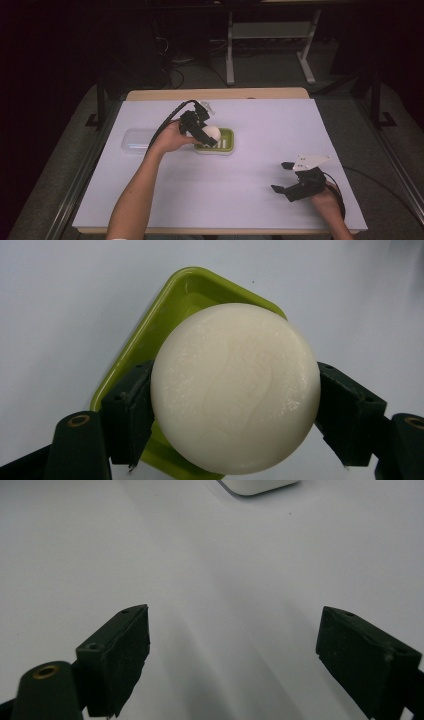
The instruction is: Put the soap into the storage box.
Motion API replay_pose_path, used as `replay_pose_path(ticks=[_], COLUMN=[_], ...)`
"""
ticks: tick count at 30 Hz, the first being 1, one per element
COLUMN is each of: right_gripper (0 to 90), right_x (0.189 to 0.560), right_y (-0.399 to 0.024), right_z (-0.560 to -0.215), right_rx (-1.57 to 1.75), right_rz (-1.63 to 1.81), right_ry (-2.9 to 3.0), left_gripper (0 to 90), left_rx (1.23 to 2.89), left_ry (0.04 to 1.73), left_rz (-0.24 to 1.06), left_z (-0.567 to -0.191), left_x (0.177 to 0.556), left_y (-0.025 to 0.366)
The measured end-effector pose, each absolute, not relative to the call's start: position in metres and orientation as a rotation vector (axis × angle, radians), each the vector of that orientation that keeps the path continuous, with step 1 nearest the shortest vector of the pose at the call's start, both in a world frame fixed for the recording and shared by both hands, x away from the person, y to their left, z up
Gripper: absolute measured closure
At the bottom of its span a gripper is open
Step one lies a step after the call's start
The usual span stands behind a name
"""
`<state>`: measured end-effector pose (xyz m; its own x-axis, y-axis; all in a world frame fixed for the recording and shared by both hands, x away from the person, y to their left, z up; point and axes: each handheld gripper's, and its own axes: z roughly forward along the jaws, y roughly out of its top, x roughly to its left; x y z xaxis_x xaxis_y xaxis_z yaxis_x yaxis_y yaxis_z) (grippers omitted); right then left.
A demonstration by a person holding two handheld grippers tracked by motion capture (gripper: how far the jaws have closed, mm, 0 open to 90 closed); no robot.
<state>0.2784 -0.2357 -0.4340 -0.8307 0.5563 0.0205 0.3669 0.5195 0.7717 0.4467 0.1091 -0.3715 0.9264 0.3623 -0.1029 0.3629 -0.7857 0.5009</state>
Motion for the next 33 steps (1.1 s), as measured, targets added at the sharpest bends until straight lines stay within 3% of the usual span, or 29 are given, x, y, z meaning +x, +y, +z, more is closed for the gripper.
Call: replay_pose_path(ticks=[33], right_gripper=[13.2], right_x=[0.279], right_y=[-0.235], right_z=[-0.435], right_rx=[0.782], right_rz=[1.2], right_ry=[2.536], left_gripper=[25.0], left_rx=[2.557], left_ry=[0.606], left_rz=[0.058], left_z=[-0.392], left_x=[0.455], left_y=[0.096])
